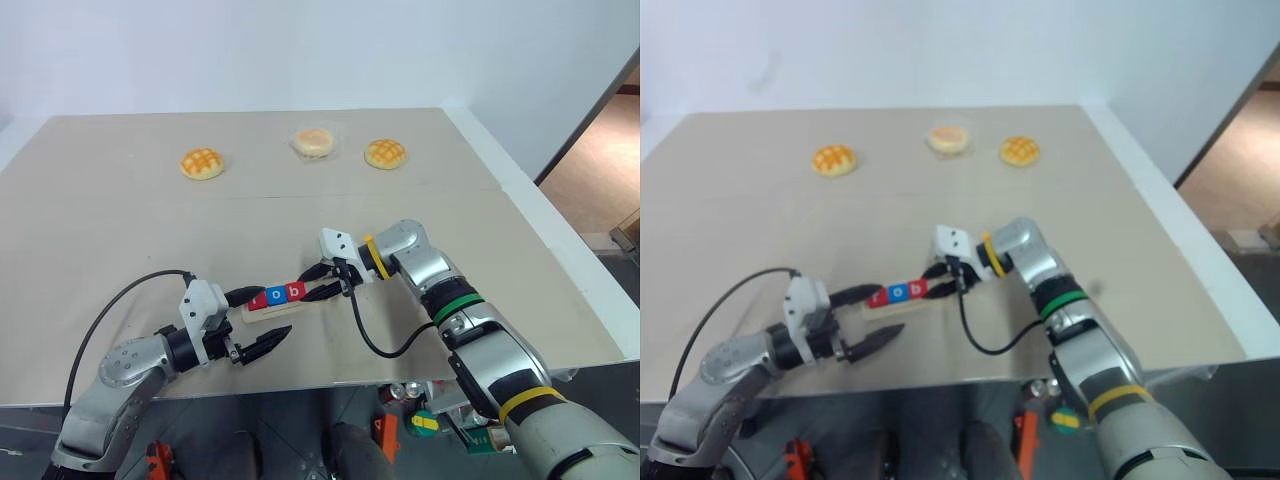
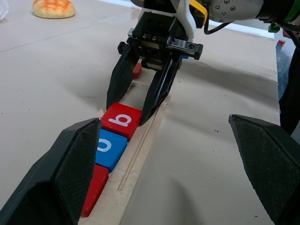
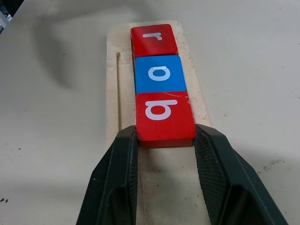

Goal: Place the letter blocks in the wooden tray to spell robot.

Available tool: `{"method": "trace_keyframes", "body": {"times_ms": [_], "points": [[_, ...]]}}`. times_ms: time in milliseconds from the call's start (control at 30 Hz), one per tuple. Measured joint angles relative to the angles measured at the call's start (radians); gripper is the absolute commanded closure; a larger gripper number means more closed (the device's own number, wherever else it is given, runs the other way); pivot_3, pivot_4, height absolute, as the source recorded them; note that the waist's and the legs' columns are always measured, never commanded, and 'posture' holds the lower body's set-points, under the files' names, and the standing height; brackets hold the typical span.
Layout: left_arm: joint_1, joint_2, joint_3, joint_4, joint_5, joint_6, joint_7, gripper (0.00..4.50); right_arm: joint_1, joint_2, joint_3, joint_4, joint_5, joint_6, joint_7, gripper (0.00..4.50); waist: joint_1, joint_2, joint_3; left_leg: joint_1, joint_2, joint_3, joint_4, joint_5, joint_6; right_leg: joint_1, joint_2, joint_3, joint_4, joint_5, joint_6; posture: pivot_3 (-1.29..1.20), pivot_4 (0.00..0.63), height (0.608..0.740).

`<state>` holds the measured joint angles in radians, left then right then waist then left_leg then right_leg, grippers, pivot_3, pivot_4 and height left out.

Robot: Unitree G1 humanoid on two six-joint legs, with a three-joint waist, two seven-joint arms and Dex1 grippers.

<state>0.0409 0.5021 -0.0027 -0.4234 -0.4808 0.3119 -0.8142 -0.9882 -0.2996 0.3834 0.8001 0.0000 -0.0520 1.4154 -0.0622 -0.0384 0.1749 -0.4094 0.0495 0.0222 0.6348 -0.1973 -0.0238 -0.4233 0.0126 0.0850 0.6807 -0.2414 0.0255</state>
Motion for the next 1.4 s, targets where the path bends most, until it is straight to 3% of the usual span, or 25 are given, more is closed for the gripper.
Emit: {"method": "trace_keyframes", "body": {"times_ms": [700, 1400], "points": [[0.001, -0.004, -0.012, 0.0, 0.004, -0.001, 0.001, 0.0, 0.068, 0.0, -0.002, -0.146, 0.022, 0.167, -0.001, 2.84, -0.008, 0.0, 0.0, 0.0, 0.0, -0.001, 0.0, 0.0, 0.0, 0.0, 0.0, 0.0, 0.0, 0.0, 0.0, 0.0, 0.15, 0.739], [0.012, -0.004, -0.021, 0.0, 0.009, -0.021, -0.001, 0.0, 0.03, 0.0, 0.001, -0.087, 0.016, 0.142, -0.005, 2.84, -0.01, 0.0, 0.0, 0.0, 0.0, 0.0, -0.001, 0.0, 0.0, 0.0, 0.0, 0.0, 0.0, -0.001, 0.0, 0.0, 0.15, 0.739]]}}
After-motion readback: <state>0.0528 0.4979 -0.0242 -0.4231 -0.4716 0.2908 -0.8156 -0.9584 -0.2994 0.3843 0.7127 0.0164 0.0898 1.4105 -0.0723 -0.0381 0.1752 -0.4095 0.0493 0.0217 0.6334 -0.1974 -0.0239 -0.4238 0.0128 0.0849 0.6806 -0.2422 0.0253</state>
